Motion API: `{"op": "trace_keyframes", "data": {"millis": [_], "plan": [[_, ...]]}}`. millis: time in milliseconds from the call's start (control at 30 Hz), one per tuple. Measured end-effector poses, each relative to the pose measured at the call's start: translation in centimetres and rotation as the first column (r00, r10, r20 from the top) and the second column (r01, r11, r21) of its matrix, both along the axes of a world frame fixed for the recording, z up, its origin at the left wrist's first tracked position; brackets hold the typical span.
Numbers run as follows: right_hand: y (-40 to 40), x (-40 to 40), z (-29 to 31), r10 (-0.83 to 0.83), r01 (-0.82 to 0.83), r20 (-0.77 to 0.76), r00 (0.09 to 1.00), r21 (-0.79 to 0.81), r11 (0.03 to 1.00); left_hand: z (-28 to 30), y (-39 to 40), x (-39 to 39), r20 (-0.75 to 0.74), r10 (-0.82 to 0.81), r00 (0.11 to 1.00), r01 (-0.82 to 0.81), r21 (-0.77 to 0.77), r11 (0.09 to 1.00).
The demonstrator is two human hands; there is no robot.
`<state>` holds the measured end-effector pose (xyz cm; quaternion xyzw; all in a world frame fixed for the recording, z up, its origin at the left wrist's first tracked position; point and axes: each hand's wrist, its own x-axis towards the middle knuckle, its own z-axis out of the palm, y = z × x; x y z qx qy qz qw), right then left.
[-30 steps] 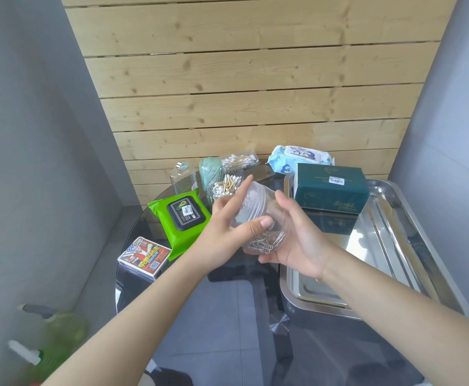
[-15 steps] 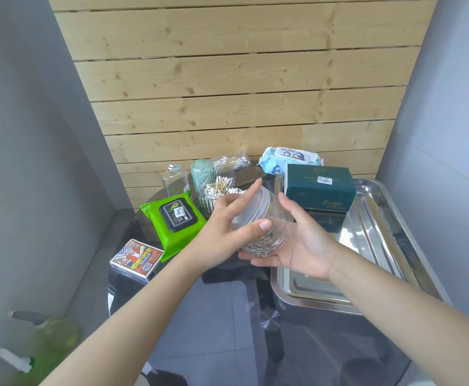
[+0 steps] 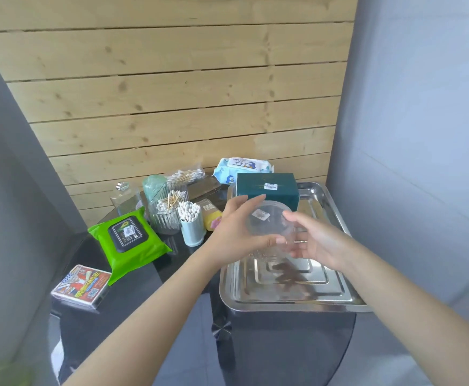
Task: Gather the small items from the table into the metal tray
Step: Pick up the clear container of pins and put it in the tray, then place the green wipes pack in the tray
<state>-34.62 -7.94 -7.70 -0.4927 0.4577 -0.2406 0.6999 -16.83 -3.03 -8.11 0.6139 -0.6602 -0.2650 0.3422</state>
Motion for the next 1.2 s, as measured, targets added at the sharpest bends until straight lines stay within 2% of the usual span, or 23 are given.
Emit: {"op": "trace_keyframes", "data": {"millis": [100,233,300,400,467,567,667,767,900,1033,1200], "plan": [[-0.9,-0.1,-1.5,-0.059,0.059,0.023,0.998,0.037,0.998,-0.9,-1.2,-0.3,0.092,-0.006,0.996,0.0,0.063,0.998],[-2.2,1.6,-2.9,-0.127,0.127,-0.012,0.992,-0.003,0.992,-2.0,-1.6,0.0,0.173,0.045,0.984,-0.055,0.053,0.997],[-2.8,2.6,-3.6,-0.138,0.134,-0.098,0.986,-0.039,0.99,-2.3,-1.9,0.5,0.196,0.075,0.978,-0.086,0.049,0.995],[-3.1,3.3,-3.5,-0.134,0.102,-0.323,0.937,-0.112,0.988,-2.3,-2.1,1.1,0.254,0.077,0.964,-0.098,0.07,0.993],[-3.4,3.1,-3.2,-0.114,0.056,-0.379,0.918,-0.159,0.986,-2.3,-2.2,1.3,0.272,0.045,0.961,-0.075,0.101,0.992],[-3.5,3.0,-3.1,-0.131,-0.018,-0.469,0.873,-0.301,0.953,-2.3,-2.3,1.6,0.273,0.0,0.962,-0.045,0.16,0.986],[-3.3,3.4,-3.5,-0.279,-0.038,-0.518,0.808,-0.519,0.854,-2.2,-2.0,1.5,0.238,0.021,0.971,-0.058,0.15,0.987],[-2.7,3.9,-3.1,-0.399,-0.048,-0.457,0.795,-0.703,0.709,-1.6,-0.8,1.6,0.171,0.067,0.983,-0.077,0.048,0.996],[-0.8,5.6,-2.1,-0.399,-0.056,-0.361,0.843,-0.797,0.602,-0.2,1.3,2.6,0.088,0.185,0.979,-0.178,-0.09,0.98],[1.3,8.1,-1.6,-0.262,-0.065,-0.289,0.921,-0.776,0.628,0.2,3.7,4.9,-0.013,0.378,0.926,-0.378,-0.09,0.922],[3.8,11.6,-1.6,-0.101,-0.122,-0.268,0.958,-0.701,0.703,-1.2,6.0,9.4,0.054,0.597,0.8,-0.597,-0.013,0.802]]}}
